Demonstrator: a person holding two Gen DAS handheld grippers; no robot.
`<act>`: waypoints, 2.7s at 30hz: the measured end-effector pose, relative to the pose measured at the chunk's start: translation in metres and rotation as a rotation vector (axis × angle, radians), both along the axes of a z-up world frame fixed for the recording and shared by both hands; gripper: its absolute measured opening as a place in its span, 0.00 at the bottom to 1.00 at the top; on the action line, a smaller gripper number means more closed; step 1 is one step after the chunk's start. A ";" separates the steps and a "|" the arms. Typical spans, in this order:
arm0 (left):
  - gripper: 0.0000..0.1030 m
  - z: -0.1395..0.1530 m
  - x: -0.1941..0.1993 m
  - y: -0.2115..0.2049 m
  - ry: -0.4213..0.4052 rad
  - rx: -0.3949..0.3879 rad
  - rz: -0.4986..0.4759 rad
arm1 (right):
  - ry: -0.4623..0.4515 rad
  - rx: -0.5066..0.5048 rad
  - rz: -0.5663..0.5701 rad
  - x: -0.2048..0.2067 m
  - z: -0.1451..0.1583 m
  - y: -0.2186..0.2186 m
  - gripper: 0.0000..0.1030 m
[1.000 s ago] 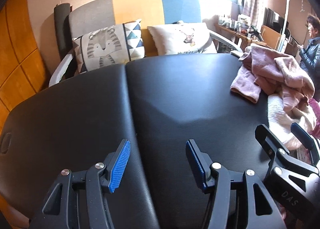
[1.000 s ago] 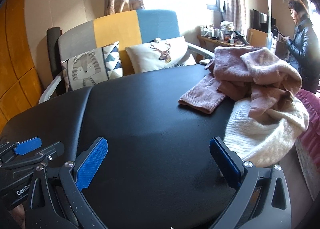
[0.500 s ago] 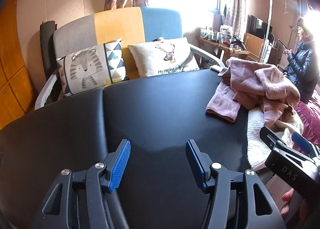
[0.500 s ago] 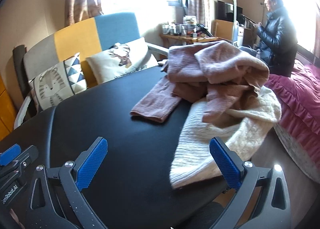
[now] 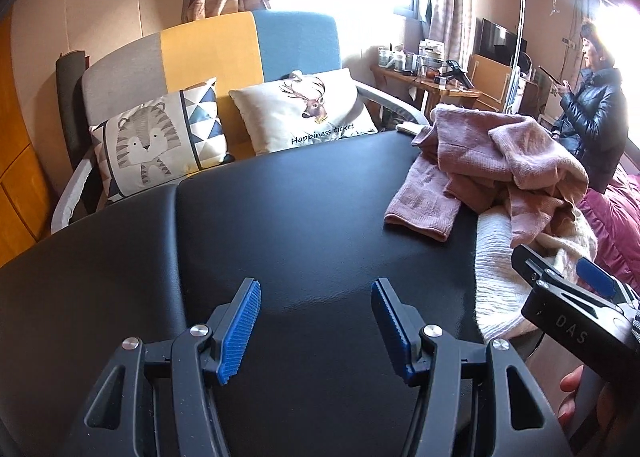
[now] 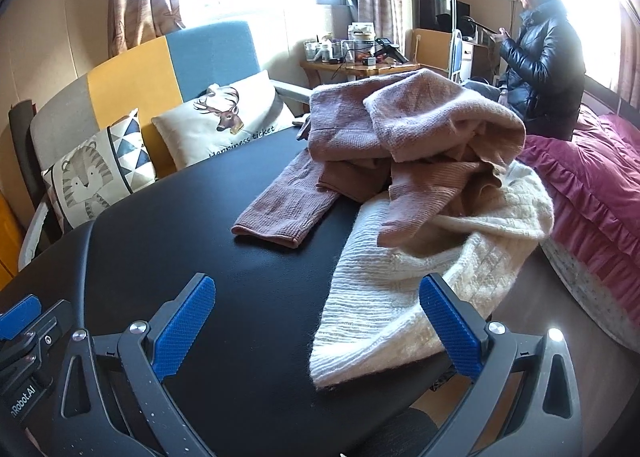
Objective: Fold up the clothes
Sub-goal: 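Move both open grippers toward the pink sweater pile on the table, then close the right gripper on the pink sweater's edge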
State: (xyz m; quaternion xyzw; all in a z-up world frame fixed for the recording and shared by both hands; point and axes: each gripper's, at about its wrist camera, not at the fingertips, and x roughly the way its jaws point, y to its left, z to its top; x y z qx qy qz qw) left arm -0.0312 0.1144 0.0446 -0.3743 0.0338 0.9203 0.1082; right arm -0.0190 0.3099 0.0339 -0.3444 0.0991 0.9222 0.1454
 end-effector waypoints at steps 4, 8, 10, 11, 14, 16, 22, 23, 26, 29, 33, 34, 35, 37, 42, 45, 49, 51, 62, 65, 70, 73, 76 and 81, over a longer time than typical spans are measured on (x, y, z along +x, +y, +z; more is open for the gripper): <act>0.58 0.001 -0.001 0.001 -0.008 0.000 -0.003 | 0.001 -0.004 -0.003 0.001 -0.002 0.002 1.00; 0.58 0.001 -0.003 0.002 -0.021 0.003 -0.008 | -0.011 -0.004 -0.008 0.000 -0.005 0.003 1.00; 0.58 0.000 -0.004 0.003 -0.026 0.004 -0.009 | -0.013 -0.002 -0.009 0.000 -0.005 0.003 1.00; 0.58 0.000 -0.004 0.003 -0.028 0.005 -0.010 | -0.013 -0.002 -0.010 0.000 -0.005 0.003 1.00; 0.58 -0.001 -0.005 0.005 -0.035 0.007 -0.013 | -0.005 -0.001 -0.011 0.001 -0.003 0.004 1.00; 0.58 -0.002 -0.005 0.005 -0.038 0.006 -0.013 | -0.009 0.000 -0.010 0.000 -0.003 0.003 1.00; 0.58 -0.003 -0.007 0.007 -0.050 0.001 -0.014 | -0.015 -0.002 -0.004 0.000 -0.005 0.002 1.00; 0.58 -0.003 -0.007 0.007 -0.052 -0.001 -0.014 | -0.014 -0.003 -0.002 0.000 -0.005 0.001 1.00; 0.58 -0.005 -0.008 0.009 -0.056 -0.016 -0.008 | -0.011 -0.005 -0.002 0.000 -0.005 0.001 1.00; 0.58 -0.006 -0.008 0.009 -0.062 -0.024 -0.001 | -0.013 -0.007 -0.002 0.001 -0.006 0.000 1.00; 0.58 -0.009 -0.009 0.009 -0.071 -0.028 0.007 | -0.013 -0.005 -0.002 0.000 -0.005 0.000 1.00; 0.58 -0.009 -0.010 0.009 -0.074 -0.027 0.008 | -0.013 -0.004 -0.001 0.000 -0.005 -0.001 1.00; 0.58 -0.009 -0.011 0.008 -0.078 -0.027 0.009 | -0.014 -0.003 -0.001 0.000 -0.005 -0.001 1.00; 0.58 -0.010 -0.012 0.007 -0.081 -0.027 0.012 | -0.012 0.004 0.001 -0.001 -0.005 -0.001 1.00; 0.58 -0.010 -0.014 0.006 -0.081 -0.018 0.008 | -0.008 0.015 -0.014 -0.006 -0.003 0.004 1.00; 0.58 -0.011 -0.017 0.010 -0.081 -0.032 -0.007 | -0.004 0.000 -0.020 -0.011 -0.003 0.014 1.00; 0.58 -0.011 -0.018 0.015 -0.068 -0.042 -0.023 | -0.016 0.005 -0.025 -0.020 -0.007 0.029 1.00; 0.58 -0.011 -0.019 0.015 -0.067 -0.031 -0.030 | -0.021 0.018 -0.033 -0.024 -0.008 0.039 1.00; 0.58 -0.011 -0.032 0.044 -0.087 -0.062 -0.083 | 0.013 0.021 -0.065 -0.030 0.001 0.057 1.00; 0.58 -0.010 -0.033 0.044 -0.086 -0.055 -0.086 | 0.018 0.026 -0.078 -0.034 0.003 0.064 1.00; 0.58 -0.014 -0.039 0.046 -0.097 -0.073 -0.078 | 0.010 0.026 -0.080 -0.041 0.007 0.067 1.00; 0.58 -0.016 -0.041 0.046 -0.111 -0.065 -0.077 | -0.002 0.053 -0.074 -0.046 0.006 0.064 1.00; 0.58 -0.018 -0.044 0.048 -0.121 -0.075 -0.067 | -0.014 0.057 -0.084 -0.050 0.004 0.066 1.00; 0.58 -0.020 -0.046 0.044 -0.140 -0.076 -0.048 | -0.022 0.151 -0.106 -0.058 0.005 0.066 1.00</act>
